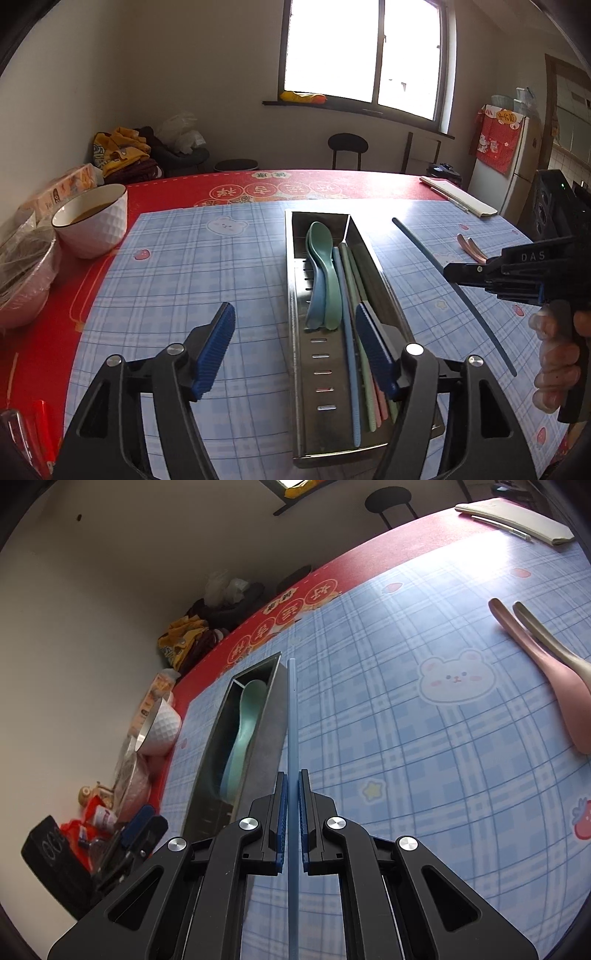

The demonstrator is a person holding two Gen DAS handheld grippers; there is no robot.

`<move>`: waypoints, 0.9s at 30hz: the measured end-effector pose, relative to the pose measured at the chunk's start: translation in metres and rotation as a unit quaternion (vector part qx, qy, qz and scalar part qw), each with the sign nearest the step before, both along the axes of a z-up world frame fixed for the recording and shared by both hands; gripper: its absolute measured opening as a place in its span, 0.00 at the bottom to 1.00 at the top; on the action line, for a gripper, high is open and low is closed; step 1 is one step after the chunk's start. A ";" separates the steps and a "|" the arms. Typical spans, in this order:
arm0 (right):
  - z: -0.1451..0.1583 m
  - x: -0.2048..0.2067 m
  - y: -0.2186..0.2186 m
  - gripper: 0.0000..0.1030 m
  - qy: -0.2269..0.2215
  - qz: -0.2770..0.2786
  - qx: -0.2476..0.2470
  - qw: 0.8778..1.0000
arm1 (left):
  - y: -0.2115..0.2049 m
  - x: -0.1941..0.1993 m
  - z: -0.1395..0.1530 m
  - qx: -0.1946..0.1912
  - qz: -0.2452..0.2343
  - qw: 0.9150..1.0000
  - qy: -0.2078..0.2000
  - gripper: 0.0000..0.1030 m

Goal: Organize utensils
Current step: 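Lower the second blue chopstick into the steel tray with the right tool and open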

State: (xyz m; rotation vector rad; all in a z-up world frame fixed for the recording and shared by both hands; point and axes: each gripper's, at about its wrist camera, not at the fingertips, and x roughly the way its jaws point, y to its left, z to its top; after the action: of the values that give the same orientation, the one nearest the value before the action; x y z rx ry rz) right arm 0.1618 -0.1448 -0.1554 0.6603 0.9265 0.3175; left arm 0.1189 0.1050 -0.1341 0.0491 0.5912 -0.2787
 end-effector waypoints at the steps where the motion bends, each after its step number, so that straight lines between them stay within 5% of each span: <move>1: 0.002 0.004 0.008 0.06 0.004 0.000 0.004 1.000 | 0.003 -0.003 -0.002 0.006 0.006 1.000 -0.009 0.76; 13: 0.002 0.028 0.053 0.06 0.050 -0.040 0.018 0.998 | 0.031 -0.005 -0.004 -0.054 0.024 0.998 -0.025 0.88; 27: -0.010 0.030 0.061 0.06 0.078 -0.057 0.031 0.995 | 0.036 -0.007 -0.003 -0.067 0.034 0.997 -0.026 0.93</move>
State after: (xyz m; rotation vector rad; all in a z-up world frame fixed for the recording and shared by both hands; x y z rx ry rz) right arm 0.1914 -0.0838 -0.1653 0.8007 1.0266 0.1956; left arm 0.1116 0.1412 -0.1371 -0.0925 0.5195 -0.2505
